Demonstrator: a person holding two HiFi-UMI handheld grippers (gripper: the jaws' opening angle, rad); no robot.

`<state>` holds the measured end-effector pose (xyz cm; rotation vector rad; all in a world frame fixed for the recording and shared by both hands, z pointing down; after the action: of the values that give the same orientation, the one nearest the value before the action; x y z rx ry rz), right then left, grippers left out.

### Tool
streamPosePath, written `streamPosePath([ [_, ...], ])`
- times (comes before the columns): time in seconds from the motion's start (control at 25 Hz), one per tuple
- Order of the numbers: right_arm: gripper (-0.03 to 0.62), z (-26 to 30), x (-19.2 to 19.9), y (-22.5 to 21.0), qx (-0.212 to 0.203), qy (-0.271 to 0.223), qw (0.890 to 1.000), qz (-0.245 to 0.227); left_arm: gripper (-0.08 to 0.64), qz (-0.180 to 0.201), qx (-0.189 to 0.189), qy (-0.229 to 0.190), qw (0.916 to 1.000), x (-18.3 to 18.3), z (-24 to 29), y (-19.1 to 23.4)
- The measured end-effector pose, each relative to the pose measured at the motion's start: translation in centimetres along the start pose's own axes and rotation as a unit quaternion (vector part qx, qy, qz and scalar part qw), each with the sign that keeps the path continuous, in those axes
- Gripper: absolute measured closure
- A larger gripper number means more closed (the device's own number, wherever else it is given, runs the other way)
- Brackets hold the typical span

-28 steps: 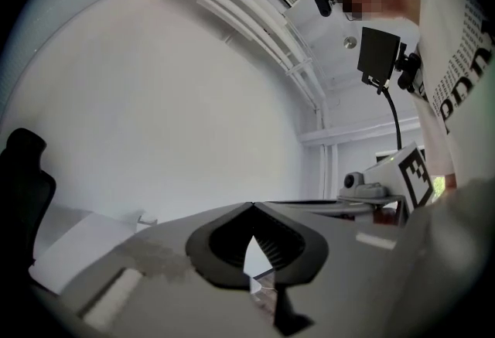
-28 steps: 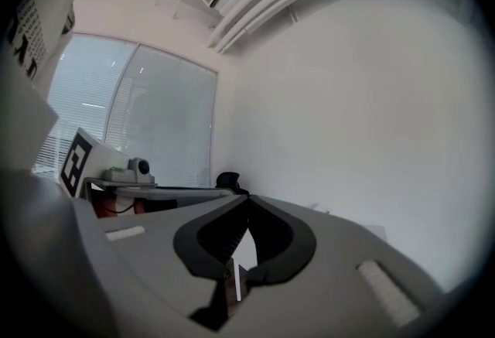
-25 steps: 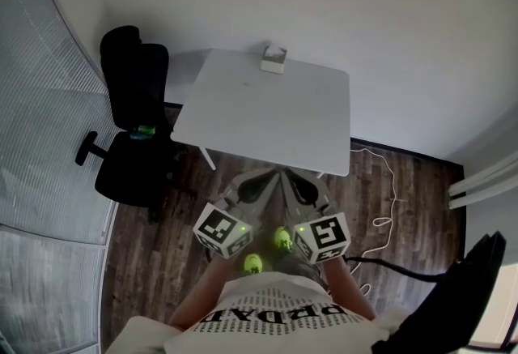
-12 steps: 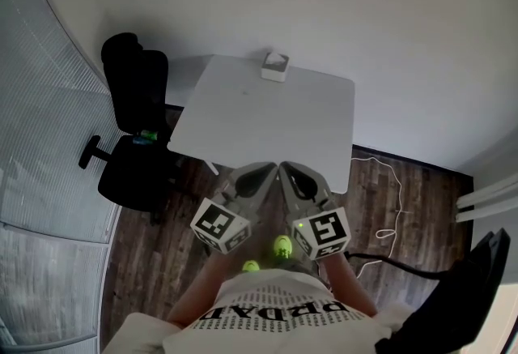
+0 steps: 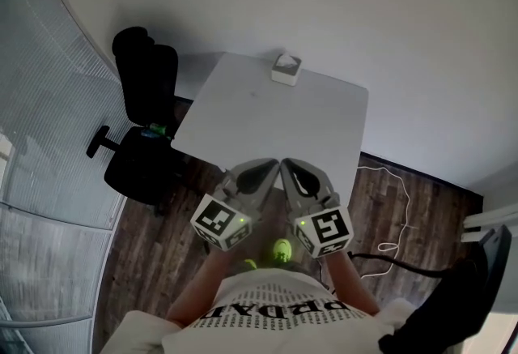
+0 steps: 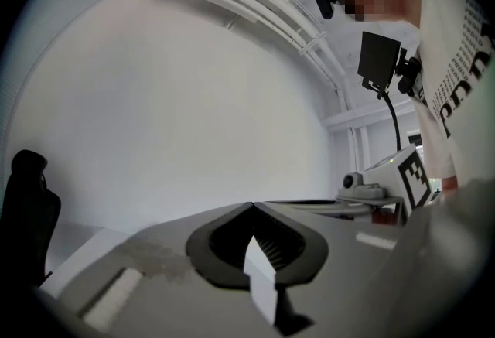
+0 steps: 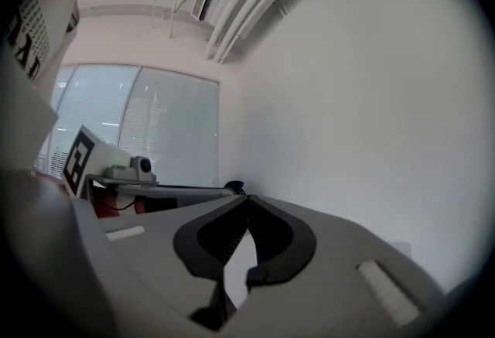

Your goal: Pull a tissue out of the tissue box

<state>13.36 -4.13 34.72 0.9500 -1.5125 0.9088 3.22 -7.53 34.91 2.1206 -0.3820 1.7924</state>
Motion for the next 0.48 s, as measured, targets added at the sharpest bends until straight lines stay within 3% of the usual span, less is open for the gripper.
streamPosePath([
  [0.48,0.584,2.0,0.3,-2.8,-0.033,0.005,0.999,-0.003,0.569,-0.007,-0.026,-0.008,0.9996,0.6,2.3,1.6],
])
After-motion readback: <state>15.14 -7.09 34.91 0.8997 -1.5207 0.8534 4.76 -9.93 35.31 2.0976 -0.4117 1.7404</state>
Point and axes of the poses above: the fingertips, and each gripper's own axes: z forward along the fingers, y to its left, x out of its underside, the point moved 7 cm from there along -z, backward along the fingers, and after that the axes turned 8 degrees about -y, right-handed, at the moved point
